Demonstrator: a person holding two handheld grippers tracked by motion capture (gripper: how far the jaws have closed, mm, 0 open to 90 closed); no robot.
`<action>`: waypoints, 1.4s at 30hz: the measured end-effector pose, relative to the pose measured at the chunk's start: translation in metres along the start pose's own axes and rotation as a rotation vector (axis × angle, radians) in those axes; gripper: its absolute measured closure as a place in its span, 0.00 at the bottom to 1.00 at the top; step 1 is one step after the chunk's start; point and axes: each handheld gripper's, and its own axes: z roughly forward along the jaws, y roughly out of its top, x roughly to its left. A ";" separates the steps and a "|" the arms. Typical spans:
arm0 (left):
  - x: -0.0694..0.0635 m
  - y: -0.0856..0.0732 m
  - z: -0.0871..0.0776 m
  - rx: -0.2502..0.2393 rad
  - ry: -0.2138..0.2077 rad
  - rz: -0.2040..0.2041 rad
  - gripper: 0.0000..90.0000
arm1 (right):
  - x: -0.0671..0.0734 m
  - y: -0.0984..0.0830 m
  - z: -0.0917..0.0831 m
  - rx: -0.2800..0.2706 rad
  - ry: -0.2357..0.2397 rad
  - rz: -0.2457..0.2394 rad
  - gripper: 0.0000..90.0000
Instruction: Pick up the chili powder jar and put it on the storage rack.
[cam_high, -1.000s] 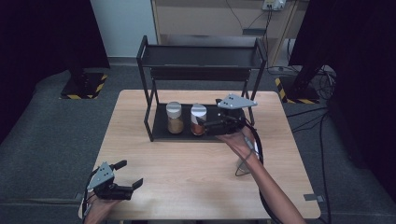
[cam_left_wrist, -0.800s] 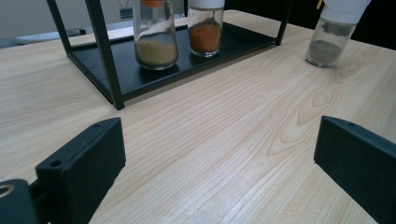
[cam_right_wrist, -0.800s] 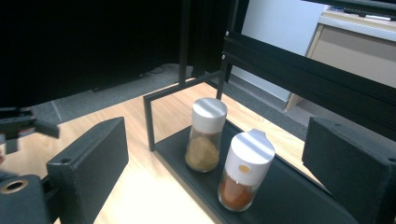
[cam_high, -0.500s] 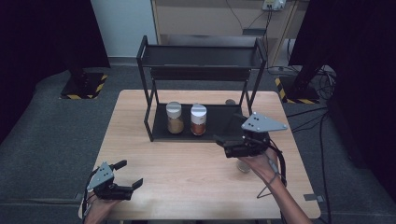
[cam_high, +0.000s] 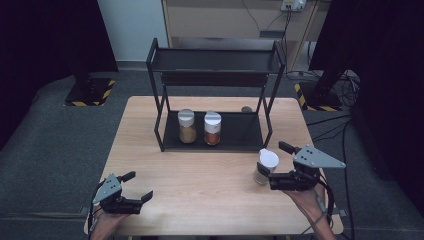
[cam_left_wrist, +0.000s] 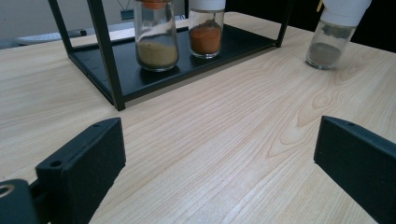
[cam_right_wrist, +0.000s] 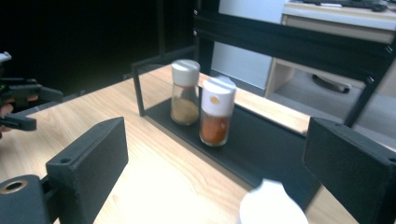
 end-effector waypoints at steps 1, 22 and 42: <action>0.000 0.000 0.000 0.000 0.000 0.000 0.01 | 0.000 -0.005 -0.003 0.001 -0.006 0.009 0.08; 0.001 -0.001 0.000 -0.006 -0.006 0.002 0.01 | 0.001 -0.081 -0.034 0.024 -0.106 0.089 0.08; 0.001 -0.003 -0.002 -0.023 -0.004 -0.001 0.01 | 0.000 -0.105 -0.025 0.067 -0.090 0.063 0.08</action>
